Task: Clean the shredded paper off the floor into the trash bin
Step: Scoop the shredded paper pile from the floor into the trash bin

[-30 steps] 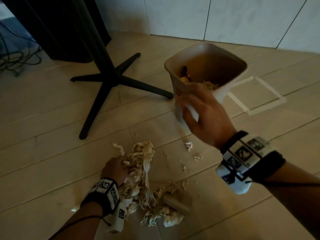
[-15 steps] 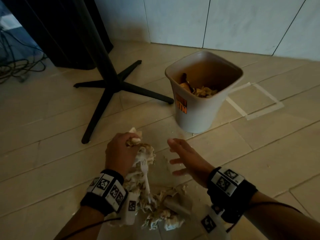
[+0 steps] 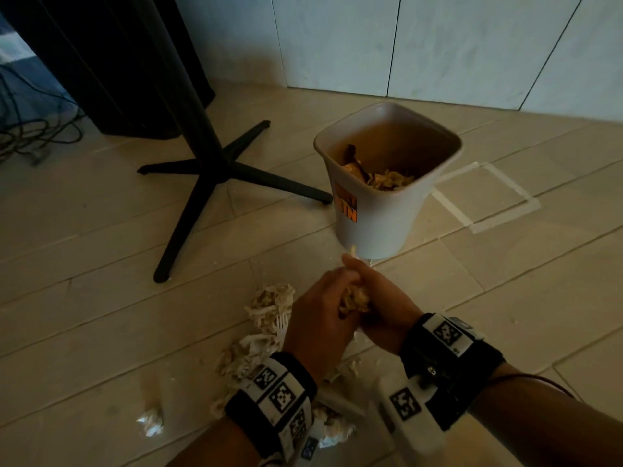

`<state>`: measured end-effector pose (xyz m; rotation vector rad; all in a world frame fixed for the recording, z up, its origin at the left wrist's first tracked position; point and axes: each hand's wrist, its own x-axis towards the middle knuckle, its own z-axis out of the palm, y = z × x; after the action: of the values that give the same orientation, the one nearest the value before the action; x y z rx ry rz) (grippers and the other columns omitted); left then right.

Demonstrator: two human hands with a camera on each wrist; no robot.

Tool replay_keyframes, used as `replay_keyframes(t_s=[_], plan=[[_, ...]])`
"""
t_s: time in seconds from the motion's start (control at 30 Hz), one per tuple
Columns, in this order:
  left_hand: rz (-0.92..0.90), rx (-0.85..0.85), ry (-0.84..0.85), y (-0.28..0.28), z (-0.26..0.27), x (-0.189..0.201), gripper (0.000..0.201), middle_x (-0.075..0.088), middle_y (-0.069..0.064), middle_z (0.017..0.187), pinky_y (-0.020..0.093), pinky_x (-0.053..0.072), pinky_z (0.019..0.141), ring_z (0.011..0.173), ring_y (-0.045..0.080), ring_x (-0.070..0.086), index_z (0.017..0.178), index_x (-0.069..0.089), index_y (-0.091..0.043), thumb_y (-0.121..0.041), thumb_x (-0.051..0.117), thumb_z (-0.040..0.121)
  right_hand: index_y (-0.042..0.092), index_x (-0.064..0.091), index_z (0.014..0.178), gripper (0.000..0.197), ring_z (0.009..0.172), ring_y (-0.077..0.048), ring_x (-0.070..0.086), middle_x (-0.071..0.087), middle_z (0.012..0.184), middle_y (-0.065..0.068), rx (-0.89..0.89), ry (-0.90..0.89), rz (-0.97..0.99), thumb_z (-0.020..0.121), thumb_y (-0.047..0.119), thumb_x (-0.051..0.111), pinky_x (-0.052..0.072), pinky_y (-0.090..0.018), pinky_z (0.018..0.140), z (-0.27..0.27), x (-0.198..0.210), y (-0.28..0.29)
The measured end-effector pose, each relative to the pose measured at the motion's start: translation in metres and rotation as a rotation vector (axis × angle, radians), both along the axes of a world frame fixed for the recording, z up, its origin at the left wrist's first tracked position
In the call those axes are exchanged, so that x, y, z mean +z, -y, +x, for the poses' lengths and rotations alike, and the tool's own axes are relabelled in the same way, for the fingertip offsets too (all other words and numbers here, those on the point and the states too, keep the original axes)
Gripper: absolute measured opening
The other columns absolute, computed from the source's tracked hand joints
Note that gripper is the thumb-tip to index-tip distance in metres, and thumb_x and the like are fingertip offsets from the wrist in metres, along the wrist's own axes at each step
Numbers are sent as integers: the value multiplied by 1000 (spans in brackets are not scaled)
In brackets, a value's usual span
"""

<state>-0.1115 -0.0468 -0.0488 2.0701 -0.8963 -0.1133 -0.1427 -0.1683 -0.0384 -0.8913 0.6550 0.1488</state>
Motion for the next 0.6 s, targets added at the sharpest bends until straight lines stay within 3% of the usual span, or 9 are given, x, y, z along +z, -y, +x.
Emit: replay_keyframes(t_s=[0.1,0.2,0.27,0.33,0.4,0.43,0.5,0.6], plan=[[36,-20,-45,1,-3,3,41,59,-12,97,31,52,66,86,12,60,115,45,-32,-37,71,83,6,62,102,29,66,-21,69,70,79,-11,-88,-38,-106,97,34,57,56,-31,58,2,0,4],[37,-61,118,-2,0,9,40,46,-21,108,28,50,83,109,13,51,121,49,-30,-44,65,87,6,64,96,34,79,-33,70,71,91,-20,-131,-38,-383,100,37,51,60,-47,75,12,6,13],[46,-73,161,-8,10,9,43,49,-14,130,24,44,96,123,12,43,127,52,-28,-48,59,90,10,65,93,42,86,-40,69,71,94,-23,-81,-17,-657,99,48,46,56,-58,83,18,16,19],[42,-38,109,-19,27,4,44,48,-10,137,22,41,96,124,9,42,129,52,-29,-51,55,91,15,63,88,48,78,-32,67,69,86,-16,9,18,-838,99,55,39,57,-52,82,22,35,26],[89,22,74,-32,47,-8,41,52,-12,130,23,42,92,118,7,43,127,54,-31,-51,55,91,17,61,85,50,62,-18,60,62,74,-6,72,60,-963,99,57,34,56,-39,66,30,58,36],[158,53,59,-39,56,-16,40,53,-12,128,24,42,92,117,7,43,126,55,-32,-51,56,90,18,61,85,49,56,-12,57,60,71,-3,90,84,-1033,99,57,33,51,-31,57,35,70,41],[343,104,17,-50,74,-35,38,54,-9,126,28,43,93,117,12,42,125,57,-30,-45,57,90,19,65,86,49,48,0,57,62,71,1,105,133,-1156,101,53,34,43,-19,52,47,93,53],[602,108,-53,-64,94,-57,40,45,-4,136,35,41,96,123,23,38,128,53,-30,-41,58,90,12,67,89,47,54,0,61,66,74,-4,144,195,-1323,103,45,38,45,-15,52,66,120,72]])
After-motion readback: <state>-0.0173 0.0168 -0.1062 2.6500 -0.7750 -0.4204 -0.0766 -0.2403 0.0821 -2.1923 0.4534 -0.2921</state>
